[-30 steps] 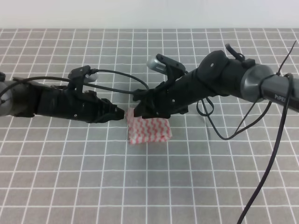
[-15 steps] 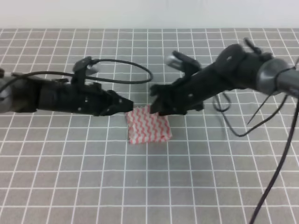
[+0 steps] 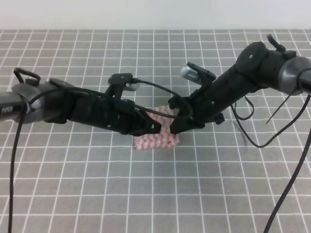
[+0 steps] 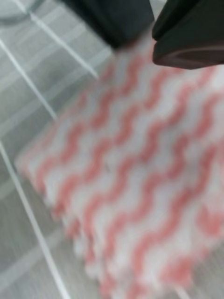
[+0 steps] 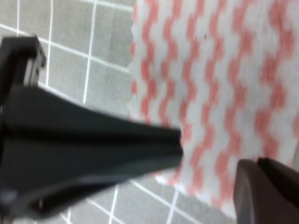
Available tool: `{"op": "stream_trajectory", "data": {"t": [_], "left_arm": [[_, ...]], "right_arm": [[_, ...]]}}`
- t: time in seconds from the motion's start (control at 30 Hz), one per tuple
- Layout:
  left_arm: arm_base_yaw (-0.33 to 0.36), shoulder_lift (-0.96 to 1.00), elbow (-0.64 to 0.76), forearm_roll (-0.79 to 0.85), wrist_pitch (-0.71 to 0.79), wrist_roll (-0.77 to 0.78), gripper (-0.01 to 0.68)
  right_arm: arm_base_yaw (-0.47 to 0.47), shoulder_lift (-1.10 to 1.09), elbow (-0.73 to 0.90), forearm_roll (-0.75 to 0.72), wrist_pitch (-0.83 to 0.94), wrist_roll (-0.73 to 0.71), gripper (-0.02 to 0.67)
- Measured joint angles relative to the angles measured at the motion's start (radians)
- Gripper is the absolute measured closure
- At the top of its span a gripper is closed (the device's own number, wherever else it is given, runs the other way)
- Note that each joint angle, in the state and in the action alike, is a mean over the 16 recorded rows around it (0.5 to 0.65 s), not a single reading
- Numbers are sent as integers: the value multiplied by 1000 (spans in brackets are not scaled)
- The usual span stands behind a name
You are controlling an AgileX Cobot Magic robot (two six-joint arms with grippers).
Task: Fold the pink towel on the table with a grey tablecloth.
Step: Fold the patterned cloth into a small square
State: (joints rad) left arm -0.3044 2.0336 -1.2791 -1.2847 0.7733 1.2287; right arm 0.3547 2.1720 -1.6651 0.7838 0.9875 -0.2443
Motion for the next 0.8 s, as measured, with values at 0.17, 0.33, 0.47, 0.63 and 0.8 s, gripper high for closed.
{"op": "stream_trajectory", "data": {"t": [0.17,0.33,0.47,0.63,0.8], "left_arm": [[-3,1,0,59,-41,-29,676],[-2,4,0,111,-65,-61,676],[-2,7,0,139,-80,-81,676],[-2,10,0,158,-94,-98,676],[-2,11,-3,161,-98,-103,676]], "right_arm": [[0,0,0,-9,35,0,661],[0,0,0,-16,62,0,662],[1,2,0,-20,82,0,663],[2,13,-1,-26,102,-1,663],[3,27,-1,-34,114,-1,664]]}}
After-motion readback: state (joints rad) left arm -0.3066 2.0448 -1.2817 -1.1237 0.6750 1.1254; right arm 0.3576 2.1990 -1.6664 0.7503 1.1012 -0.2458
